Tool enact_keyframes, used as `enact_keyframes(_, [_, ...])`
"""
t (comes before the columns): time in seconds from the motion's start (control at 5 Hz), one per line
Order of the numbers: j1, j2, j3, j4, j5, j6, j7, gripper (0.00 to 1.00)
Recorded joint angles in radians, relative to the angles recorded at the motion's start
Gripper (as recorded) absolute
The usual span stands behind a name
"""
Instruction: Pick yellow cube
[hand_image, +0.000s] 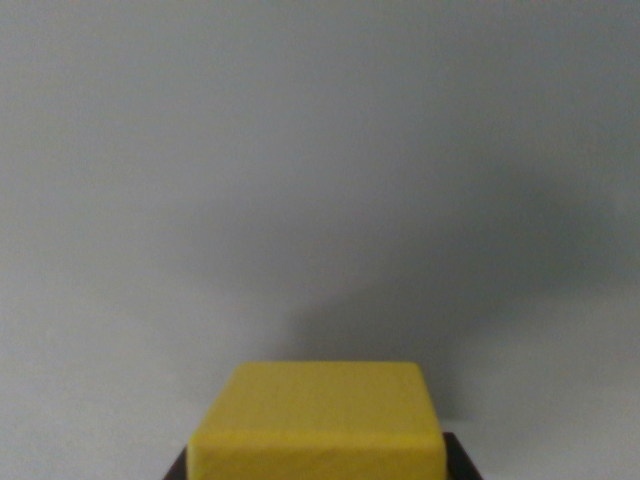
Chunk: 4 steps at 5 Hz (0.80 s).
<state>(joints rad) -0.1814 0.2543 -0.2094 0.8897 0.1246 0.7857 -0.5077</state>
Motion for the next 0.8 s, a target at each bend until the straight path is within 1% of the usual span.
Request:
enact_keyframes(0.2, [0.0000, 0.000, 0.000, 0.000, 0.0000, 0.000, 0.000, 1.00])
enact_keyframes(0.4, [0.0007, -0.011, -0.001, 0.017, -0.0038, 0.028, 0.003, 1.00])
enact_keyframes(0.6, [0.0007, -0.011, -0.001, 0.017, -0.0038, 0.028, 0.003, 1.00])
enact_keyframes(0.8, [0.0014, -0.025, -0.001, 0.036, -0.0083, 0.060, 0.007, 1.00])
